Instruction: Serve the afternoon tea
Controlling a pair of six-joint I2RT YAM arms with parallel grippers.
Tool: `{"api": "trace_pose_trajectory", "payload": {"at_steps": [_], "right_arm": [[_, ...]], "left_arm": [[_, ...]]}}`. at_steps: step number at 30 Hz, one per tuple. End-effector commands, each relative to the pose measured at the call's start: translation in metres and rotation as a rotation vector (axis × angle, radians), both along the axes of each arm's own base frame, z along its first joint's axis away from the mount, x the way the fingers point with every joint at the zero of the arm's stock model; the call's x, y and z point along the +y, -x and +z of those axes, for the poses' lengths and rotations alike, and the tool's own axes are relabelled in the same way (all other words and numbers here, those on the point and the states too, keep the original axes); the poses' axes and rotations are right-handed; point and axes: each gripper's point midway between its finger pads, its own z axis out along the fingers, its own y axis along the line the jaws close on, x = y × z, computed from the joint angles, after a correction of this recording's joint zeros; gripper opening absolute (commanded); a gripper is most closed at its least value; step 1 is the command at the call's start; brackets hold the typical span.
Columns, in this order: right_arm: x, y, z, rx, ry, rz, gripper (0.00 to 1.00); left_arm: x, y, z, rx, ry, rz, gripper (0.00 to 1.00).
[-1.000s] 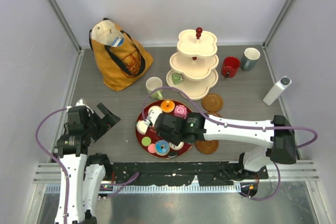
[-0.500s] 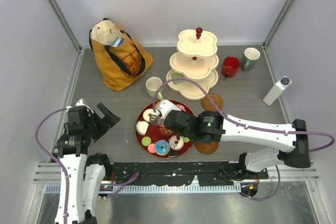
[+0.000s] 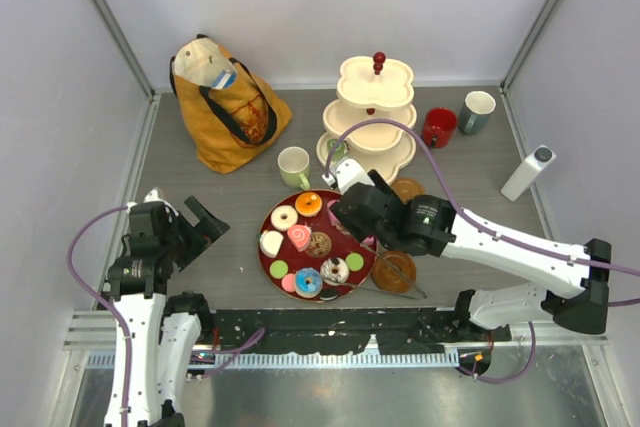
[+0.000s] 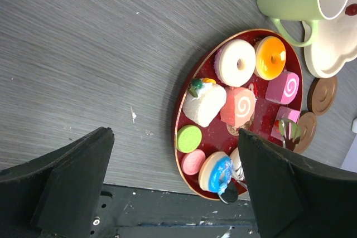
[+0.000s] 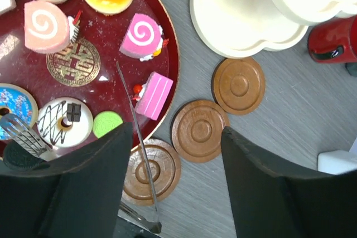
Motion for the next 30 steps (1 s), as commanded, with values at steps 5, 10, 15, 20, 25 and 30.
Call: {"api": "trace_pose_trajectory", "payload": {"at_steps": [5,10,15,20,25,30], "right_arm": [[-0.016,0.025,-0.042,0.237,-0.231,-0.061,0.89],[-0.009,0.073,-0.079,0.442,-0.315,0.109,0.92],[-0.010,0.094,-0.104,0.544,-0.343,0.104,0.95],[-0.038,0.088,-0.137,0.549,-0.190,-0.043,0.96],[-0.046,0.094,-0.154,0.575,-0.123,-0.066,0.96],[-0.053,0.102,-0.169,0.605,-0.048,-0.079,0.96]], "left_arm": [[0.001,-0.006,0.013,-0.053,-0.016,-0.014,1.00],[0.000,-0.006,0.012,-0.047,-0.013,-0.017,1.00],[0.001,-0.006,0.010,-0.040,-0.011,-0.006,1.00],[0.001,-0.007,0.010,-0.035,-0.015,-0.012,1.00],[0.001,-0.007,0.010,-0.035,-0.012,-0.015,1.00],[0.001,-0.007,0.010,-0.041,-0.013,-0.010,1.00]]}}
